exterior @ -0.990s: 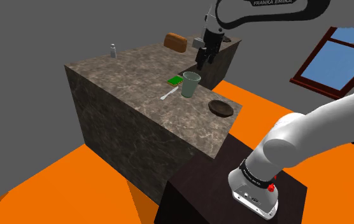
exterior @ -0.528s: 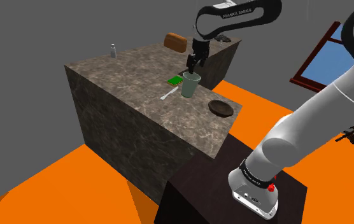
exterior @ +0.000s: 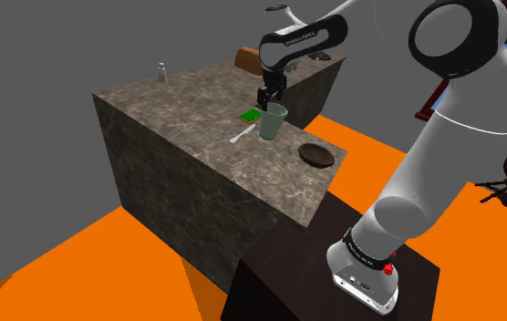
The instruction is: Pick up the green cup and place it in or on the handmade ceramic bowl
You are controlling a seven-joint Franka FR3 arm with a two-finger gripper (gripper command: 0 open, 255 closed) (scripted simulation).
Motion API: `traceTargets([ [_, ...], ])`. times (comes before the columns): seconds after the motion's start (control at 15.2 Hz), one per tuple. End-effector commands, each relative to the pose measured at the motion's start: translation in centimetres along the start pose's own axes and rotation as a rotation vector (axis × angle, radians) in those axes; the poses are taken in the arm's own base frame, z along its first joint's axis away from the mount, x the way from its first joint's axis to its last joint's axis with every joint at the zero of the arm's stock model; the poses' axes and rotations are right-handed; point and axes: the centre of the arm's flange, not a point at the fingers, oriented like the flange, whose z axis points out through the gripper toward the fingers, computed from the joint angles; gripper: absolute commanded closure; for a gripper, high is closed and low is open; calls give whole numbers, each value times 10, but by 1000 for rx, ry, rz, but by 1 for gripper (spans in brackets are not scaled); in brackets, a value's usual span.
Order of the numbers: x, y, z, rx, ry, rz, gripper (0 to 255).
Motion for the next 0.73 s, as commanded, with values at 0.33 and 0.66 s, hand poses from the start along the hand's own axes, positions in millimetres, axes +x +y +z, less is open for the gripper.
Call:
traceTargets([
  [0.33,66,28,65,-52,-57,11,0],
  [0.66,71,33,94,-58,-64,12,0],
])
